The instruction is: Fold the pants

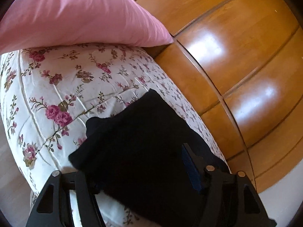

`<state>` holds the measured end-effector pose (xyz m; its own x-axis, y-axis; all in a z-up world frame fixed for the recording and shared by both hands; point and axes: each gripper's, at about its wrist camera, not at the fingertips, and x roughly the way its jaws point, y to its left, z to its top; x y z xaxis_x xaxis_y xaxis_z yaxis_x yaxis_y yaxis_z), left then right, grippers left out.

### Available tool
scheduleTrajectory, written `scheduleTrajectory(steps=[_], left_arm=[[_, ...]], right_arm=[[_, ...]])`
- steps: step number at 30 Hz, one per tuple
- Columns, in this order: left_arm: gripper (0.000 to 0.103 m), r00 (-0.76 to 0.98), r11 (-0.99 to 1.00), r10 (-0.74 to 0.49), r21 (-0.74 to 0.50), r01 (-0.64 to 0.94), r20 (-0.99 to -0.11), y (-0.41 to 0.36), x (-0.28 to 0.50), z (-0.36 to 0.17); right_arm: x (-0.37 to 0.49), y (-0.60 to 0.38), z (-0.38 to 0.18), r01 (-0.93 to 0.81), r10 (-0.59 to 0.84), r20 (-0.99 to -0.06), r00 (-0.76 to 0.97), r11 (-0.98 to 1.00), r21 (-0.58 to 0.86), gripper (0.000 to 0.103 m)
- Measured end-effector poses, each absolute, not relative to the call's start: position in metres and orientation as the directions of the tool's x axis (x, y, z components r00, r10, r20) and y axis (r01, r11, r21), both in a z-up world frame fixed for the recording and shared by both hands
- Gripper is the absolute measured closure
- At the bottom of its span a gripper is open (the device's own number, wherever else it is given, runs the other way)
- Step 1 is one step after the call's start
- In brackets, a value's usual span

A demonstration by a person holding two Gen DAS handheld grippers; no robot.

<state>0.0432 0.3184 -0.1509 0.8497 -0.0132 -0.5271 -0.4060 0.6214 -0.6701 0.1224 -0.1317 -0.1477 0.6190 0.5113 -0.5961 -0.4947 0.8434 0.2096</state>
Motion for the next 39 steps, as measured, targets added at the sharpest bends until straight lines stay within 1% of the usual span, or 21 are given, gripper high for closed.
scheduleTrajectory(steps=[1, 2, 3, 6, 7, 11, 14, 18, 23, 27, 28, 29, 30, 32, 35, 39], left_arm=[[0.057, 0.842, 0.613, -0.012, -0.669, -0.42, -0.54, 0.319, 0.046, -0.152], [0.07, 0.835, 0.607, -0.024, -0.672, -0.424, -0.549, 0.321, 0.049, -0.153], [0.075, 0.833, 0.601, -0.042, -0.68, -0.42, -0.552, 0.322, 0.051, -0.152], [0.08, 0.848, 0.656, -0.027, -0.649, -0.385, -0.53, 0.313, 0.055, -0.131], [0.08, 0.856, 0.672, -0.027, -0.643, -0.367, -0.516, 0.31, 0.056, -0.122], [0.082, 0.918, 0.723, -0.095, -0.66, -0.203, -0.385, 0.286, 0.062, -0.069], [0.082, 0.942, 0.784, -0.147, -0.616, -0.076, -0.303, 0.257, 0.069, -0.029], [0.082, 0.945, 0.831, -0.229, -0.553, 0.065, -0.232, 0.221, 0.077, 0.011], [0.082, 0.921, 0.821, -0.346, -0.533, 0.204, -0.181, 0.181, 0.089, 0.042], [0.082, 0.888, 0.811, -0.428, -0.504, 0.296, -0.167, 0.148, 0.095, 0.053], [0.082, 0.879, 0.81, -0.447, -0.493, 0.318, -0.167, 0.139, 0.097, 0.055], [0.082, 0.868, 0.808, -0.468, -0.479, 0.342, -0.169, 0.128, 0.1, 0.056], [0.082, 0.859, 0.807, -0.482, -0.468, 0.359, -0.172, 0.121, 0.1, 0.056], [0.082, 0.834, 0.803, -0.521, -0.436, 0.407, -0.182, 0.098, 0.104, 0.059], [0.082, 0.798, 0.785, -0.571, -0.413, 0.462, -0.194, 0.071, 0.108, 0.059], [0.082, 0.743, 0.77, -0.624, -0.357, 0.529, -0.244, 0.026, 0.109, 0.052]], right_arm=[[0.122, -0.132, -0.148, -0.494, 0.51, -0.597, 0.619, 0.844, 0.209, 0.069], [0.122, -0.131, -0.148, -0.493, 0.509, -0.597, 0.62, 0.845, 0.209, 0.069], [0.122, -0.131, -0.148, -0.492, 0.509, -0.598, 0.62, 0.845, 0.209, 0.069], [0.122, -0.13, -0.147, -0.49, 0.508, -0.599, 0.619, 0.846, 0.211, 0.069], [0.123, -0.13, -0.147, -0.489, 0.509, -0.599, 0.618, 0.846, 0.213, 0.069], [0.123, -0.129, -0.147, -0.487, 0.508, -0.601, 0.617, 0.846, 0.216, 0.069], [0.124, -0.129, -0.147, -0.485, 0.509, -0.601, 0.616, 0.846, 0.219, 0.069], [0.126, -0.133, -0.144, -0.475, 0.52, -0.604, 0.603, 0.843, 0.252, 0.069], [0.133, -0.158, -0.131, -0.425, 0.569, -0.601, 0.562, 0.822, 0.38, 0.069], [0.131, -0.181, -0.129, -0.376, 0.544, -0.62, 0.565, 0.839, 0.393, 0.069], [0.13, -0.187, -0.129, -0.366, 0.543, -0.627, 0.559, 0.84, 0.401, 0.071], [0.129, -0.191, -0.13, -0.361, 0.547, -0.628, 0.553, 0.837, 0.411, 0.076], [0.128, -0.195, -0.131, -0.355, 0.551, -0.633, 0.544, 0.834, 0.421, 0.077], [0.128, -0.203, -0.134, -0.344, 0.56, -0.639, 0.528, 0.829, 0.442, 0.077], [0.125, -0.217, -0.135, -0.31, 0.599, -0.612, 0.516, 0.797, 0.518, 0.077], [0.122, -0.235, -0.129, -0.272, 0.622, -0.586, 0.519, 0.77, 0.577, 0.075]])
